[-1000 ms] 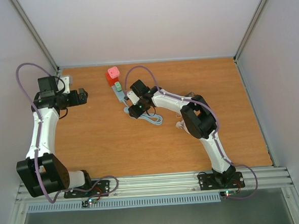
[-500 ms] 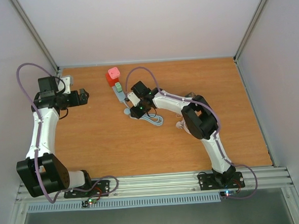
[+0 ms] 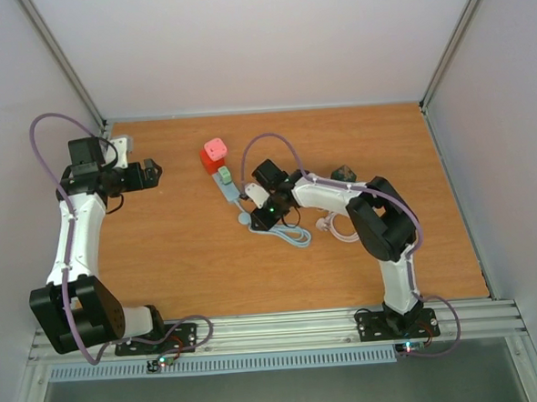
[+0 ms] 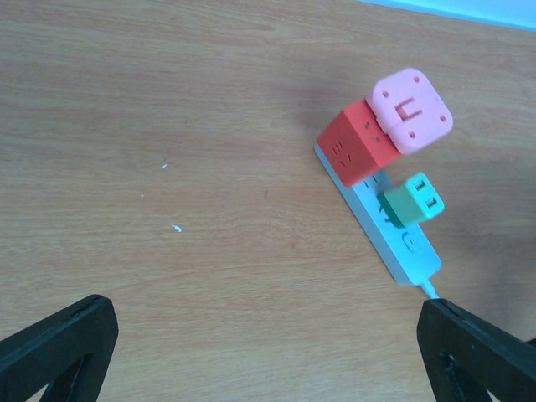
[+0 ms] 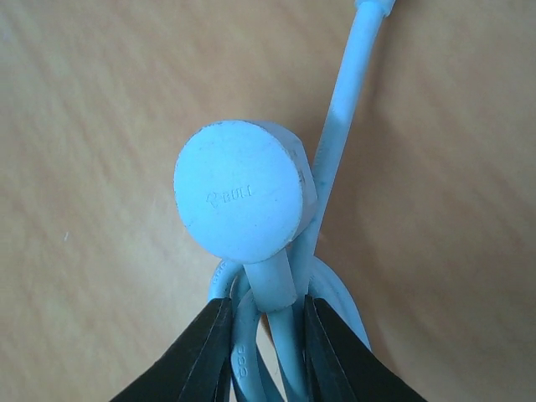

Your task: Pull the plug off the socket

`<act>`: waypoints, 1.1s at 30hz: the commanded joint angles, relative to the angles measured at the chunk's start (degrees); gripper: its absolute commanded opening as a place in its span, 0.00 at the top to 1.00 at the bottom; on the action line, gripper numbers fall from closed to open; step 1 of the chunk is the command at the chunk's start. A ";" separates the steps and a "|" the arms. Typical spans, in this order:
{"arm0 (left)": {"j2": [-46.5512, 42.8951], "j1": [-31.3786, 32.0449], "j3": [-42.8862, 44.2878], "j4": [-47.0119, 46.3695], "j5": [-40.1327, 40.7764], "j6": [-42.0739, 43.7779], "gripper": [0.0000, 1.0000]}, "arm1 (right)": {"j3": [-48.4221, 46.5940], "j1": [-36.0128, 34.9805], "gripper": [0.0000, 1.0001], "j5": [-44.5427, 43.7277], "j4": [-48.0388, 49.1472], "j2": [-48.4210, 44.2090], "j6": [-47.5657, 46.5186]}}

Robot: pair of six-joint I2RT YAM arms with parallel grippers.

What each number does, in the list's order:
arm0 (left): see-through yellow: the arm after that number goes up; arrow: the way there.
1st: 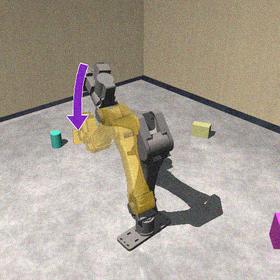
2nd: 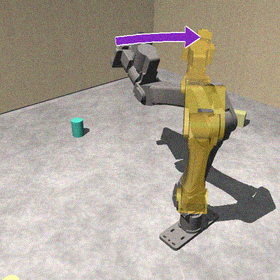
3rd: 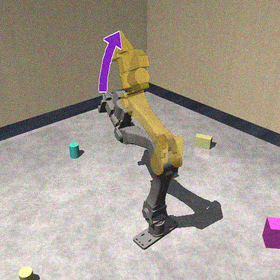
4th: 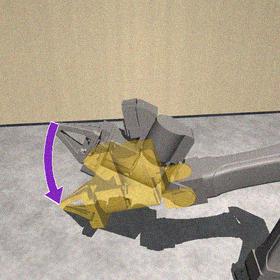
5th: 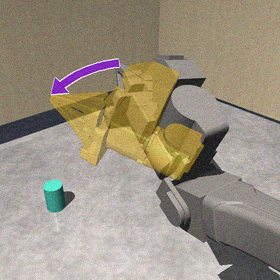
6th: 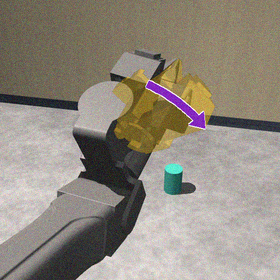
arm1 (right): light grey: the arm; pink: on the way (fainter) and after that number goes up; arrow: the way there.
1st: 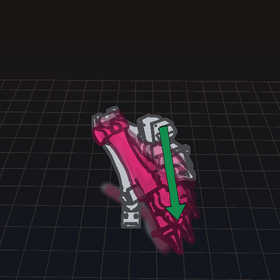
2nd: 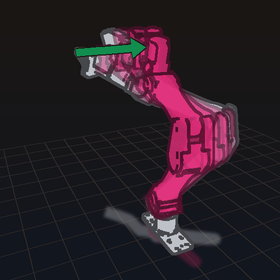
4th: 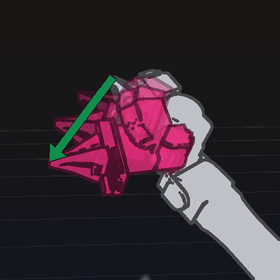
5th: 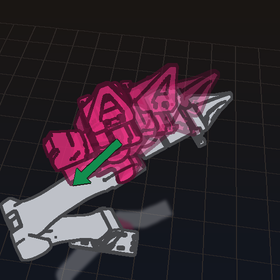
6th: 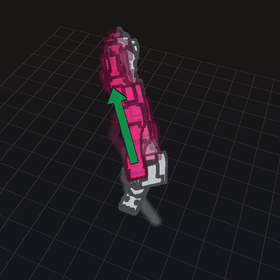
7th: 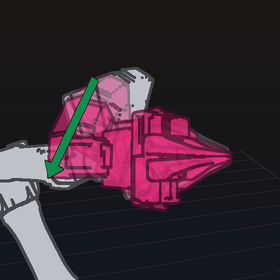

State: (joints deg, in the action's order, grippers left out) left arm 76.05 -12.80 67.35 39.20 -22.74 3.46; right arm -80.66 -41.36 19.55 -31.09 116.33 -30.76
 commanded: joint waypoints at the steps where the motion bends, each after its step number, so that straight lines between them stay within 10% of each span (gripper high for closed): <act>1: -0.56 -0.29 0.27 -1.39 -2.09 0.67 0.00 | 6.10 -0.67 0.74 3.89 -4.54 -4.47 -2.29; 27: 3.34 -0.25 0.76 0.27 -4.57 5.56 0.00 | 35.70 3.57 0.71 -1.69 -11.26 -26.50 -15.04; 33: 3.88 -0.30 0.31 0.48 -3.71 6.11 0.00 | 33.23 3.94 0.56 -1.13 -10.20 -29.45 -12.37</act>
State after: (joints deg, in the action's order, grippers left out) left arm 79.48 -12.80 67.37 40.03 -26.68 8.21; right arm -46.54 -37.80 20.75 -36.77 88.12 -44.62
